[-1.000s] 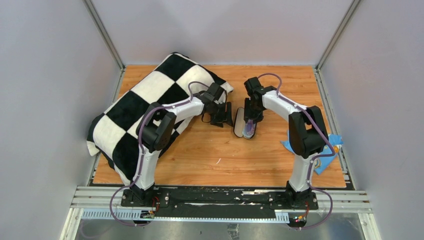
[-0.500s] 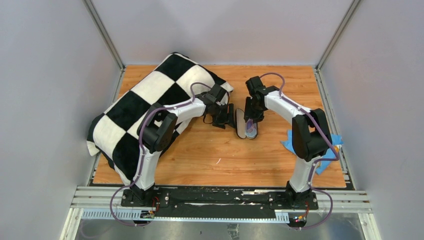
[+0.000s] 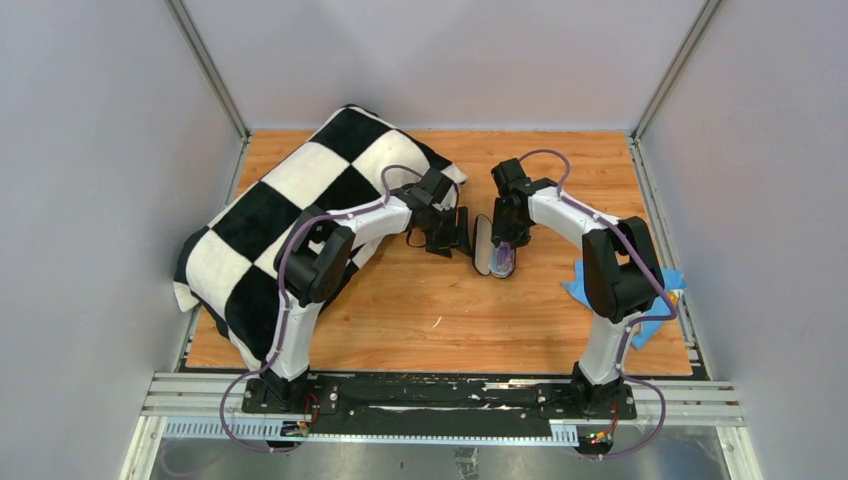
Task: Organize the sunglasses
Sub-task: Place the sunglasses in the sunglasses case.
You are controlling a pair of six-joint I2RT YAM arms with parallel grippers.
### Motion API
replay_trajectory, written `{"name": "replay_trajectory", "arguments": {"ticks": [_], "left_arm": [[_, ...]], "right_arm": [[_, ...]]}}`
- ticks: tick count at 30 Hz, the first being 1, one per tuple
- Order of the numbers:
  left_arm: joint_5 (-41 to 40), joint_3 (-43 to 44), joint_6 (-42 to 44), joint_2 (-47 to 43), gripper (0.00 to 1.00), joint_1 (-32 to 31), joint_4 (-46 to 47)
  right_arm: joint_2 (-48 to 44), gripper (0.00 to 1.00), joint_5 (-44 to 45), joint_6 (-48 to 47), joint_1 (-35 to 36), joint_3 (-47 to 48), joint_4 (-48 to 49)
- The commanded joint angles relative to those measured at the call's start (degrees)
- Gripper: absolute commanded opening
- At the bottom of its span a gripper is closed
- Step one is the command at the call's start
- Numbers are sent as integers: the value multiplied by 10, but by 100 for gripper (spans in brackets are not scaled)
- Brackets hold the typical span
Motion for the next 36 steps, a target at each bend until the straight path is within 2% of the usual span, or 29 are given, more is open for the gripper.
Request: {"name": "replay_trajectory", "arguments": {"ticks": [1,18,23,36], "left_arm": [[15,12,-1,2,61,-4,3],[22,31,0,14,61,-12,-5],[21,31,0,12,61,-12,-5],[19,36,3,14,61,-12,-10]], "right_arm": [[-5,42,19,-10,-2,-14,17],[1,43,8,-7,-2,-38,46],[-3,46,12,-11,-3,-43,46],[-29,43,21,-33,-12,-45,46]]}}
